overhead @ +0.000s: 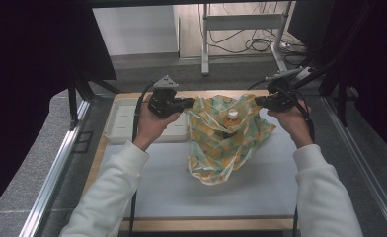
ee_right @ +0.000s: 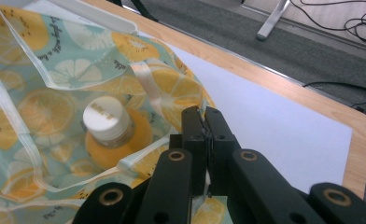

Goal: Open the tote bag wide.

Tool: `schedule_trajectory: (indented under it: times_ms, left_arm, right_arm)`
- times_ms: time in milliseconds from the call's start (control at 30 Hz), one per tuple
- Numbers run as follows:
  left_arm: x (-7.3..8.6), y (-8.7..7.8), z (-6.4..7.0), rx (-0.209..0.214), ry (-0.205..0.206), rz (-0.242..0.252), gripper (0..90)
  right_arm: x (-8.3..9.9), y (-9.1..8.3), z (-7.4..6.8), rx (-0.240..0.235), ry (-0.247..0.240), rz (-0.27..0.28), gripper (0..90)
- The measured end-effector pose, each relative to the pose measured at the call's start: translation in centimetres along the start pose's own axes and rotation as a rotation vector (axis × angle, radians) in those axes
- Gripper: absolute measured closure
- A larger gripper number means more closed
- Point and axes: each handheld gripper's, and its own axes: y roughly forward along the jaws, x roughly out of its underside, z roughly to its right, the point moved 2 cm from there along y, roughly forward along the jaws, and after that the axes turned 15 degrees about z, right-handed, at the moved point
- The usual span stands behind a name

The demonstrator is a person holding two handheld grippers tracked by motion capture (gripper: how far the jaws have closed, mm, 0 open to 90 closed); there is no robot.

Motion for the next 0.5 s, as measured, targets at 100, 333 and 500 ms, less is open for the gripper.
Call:
schedule_trajectory:
  times_ms: [100,333,500]
  left_arm:
    - [0.0,0.1,-0.6,-0.001,-0.022,0.012,90.0]
    - [-1.0,-0.1,-3.3,-0.049,-0.082,0.057,90.0]
    - [-0.7,0.0,-4.9,-0.109,-0.091,0.042,90.0]
  right_arm:
    - [-0.5,0.1,0.1,0.008,-0.003,0.003,88.2]
    - [-1.9,0.6,1.4,0.061,0.016,0.037,88.2]
    - [-1.9,1.9,2.5,0.109,0.039,0.033,88.2]
